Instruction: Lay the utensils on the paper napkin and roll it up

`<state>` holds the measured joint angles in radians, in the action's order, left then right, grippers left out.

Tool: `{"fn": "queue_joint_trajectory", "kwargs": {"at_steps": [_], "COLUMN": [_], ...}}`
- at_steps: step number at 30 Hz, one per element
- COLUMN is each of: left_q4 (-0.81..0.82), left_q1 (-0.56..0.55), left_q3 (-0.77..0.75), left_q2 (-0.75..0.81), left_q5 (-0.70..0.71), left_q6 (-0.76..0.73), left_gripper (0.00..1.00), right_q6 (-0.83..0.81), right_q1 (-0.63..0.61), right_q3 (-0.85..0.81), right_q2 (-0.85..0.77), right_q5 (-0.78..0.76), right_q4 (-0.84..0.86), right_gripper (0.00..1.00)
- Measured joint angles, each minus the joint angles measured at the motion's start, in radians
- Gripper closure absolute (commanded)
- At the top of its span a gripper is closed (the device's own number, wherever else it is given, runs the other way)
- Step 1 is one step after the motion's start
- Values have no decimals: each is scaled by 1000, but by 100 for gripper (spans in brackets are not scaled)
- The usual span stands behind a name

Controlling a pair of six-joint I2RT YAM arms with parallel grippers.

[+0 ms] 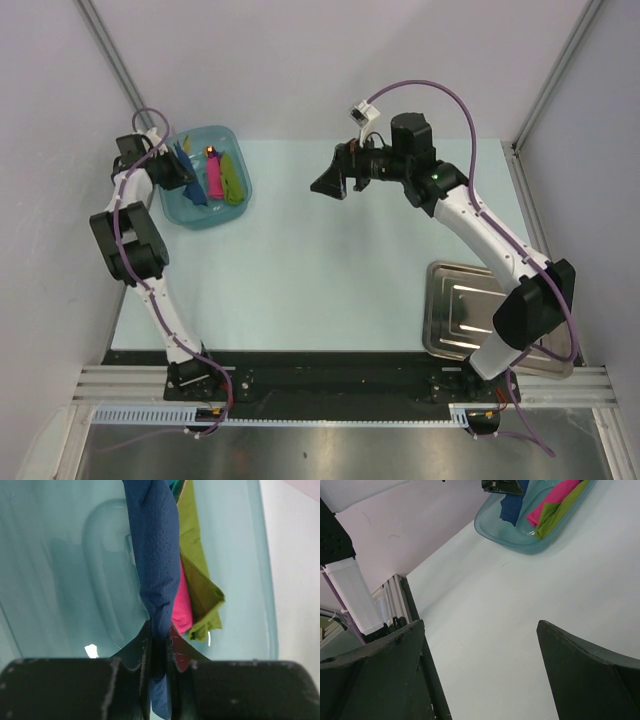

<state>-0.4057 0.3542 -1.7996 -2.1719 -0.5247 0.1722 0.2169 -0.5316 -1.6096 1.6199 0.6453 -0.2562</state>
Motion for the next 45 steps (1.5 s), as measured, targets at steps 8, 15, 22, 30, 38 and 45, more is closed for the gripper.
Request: {"fn": "queue_joint_trajectory", "kwargs": {"at_steps": [8,15,22,30,38,45], "left_q4": [-13,-14,-20,-28,-34,-42], "left_q1": [16,19,34,42,42,42], "left_q3": [-59,-116,-153,-193,-253,-255], "left_q2": [-89,-161,-214,-254,-298,-307], "left_q5": [-21,-64,-108,-134,-167,-187], "left_q6": [-33,-26,-14,-5,10,38], "left_gripper": [100,100,99,95,97,94], "right_q6": [0,-2,-11,-17,-30,-34], "right_q1": [0,-6,-17,-24,-32,-37], "right_q3": [0,-1,-21,-56,-85,-114], "right_q2": [42,60,63,80,105,121], "right_q5": [1,0,-1,-3,-9,-12], "right_q4": [-2,-16,-28,-49,-79,-91], "right_gripper": [0,0,0,0,0,0]}}
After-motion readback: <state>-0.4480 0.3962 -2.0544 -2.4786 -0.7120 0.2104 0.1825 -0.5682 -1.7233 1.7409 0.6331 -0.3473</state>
